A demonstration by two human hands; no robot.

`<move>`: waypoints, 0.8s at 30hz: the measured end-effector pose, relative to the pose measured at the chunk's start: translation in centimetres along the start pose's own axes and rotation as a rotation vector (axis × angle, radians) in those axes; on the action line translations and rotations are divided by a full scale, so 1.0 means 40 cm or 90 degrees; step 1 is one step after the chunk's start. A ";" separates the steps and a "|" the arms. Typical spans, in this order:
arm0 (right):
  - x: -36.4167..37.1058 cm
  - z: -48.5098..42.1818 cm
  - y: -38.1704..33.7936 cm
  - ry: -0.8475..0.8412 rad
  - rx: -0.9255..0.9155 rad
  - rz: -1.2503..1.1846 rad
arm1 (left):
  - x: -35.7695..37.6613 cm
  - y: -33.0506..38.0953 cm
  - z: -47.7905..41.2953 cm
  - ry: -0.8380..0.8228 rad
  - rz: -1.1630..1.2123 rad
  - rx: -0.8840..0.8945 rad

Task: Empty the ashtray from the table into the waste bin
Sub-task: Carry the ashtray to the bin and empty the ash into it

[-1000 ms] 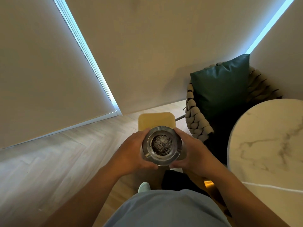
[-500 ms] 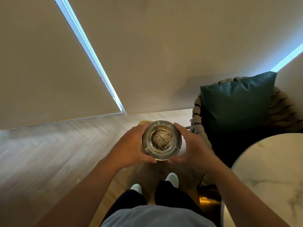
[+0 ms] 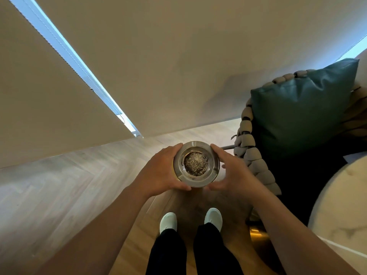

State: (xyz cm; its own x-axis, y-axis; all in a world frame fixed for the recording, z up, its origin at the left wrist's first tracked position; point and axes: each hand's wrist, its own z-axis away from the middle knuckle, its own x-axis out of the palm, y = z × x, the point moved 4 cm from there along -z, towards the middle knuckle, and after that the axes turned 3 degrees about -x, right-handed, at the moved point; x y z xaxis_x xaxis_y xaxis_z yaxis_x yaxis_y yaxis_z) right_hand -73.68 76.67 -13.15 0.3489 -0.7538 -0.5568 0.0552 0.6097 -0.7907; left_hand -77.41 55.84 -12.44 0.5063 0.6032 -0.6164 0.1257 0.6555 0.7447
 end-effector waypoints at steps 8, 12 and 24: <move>0.130 -0.118 0.221 0.015 0.182 -0.290 | 0.173 -0.233 -0.104 0.017 0.011 -0.022; 0.211 -0.137 0.313 0.092 0.312 -0.441 | 0.223 -0.284 -0.129 0.050 0.023 -0.025; 0.301 -0.178 0.435 0.131 0.481 -0.572 | 0.278 -0.383 -0.185 0.016 -0.044 -0.045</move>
State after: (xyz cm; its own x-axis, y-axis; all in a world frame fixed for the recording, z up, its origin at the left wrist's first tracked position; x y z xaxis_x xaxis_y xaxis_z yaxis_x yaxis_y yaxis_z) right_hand -75.20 76.44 -35.42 -0.2495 -0.9678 0.0345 0.7642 -0.2186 -0.6068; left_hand -80.01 55.86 -32.61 0.4762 0.5657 -0.6732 0.0984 0.7265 0.6801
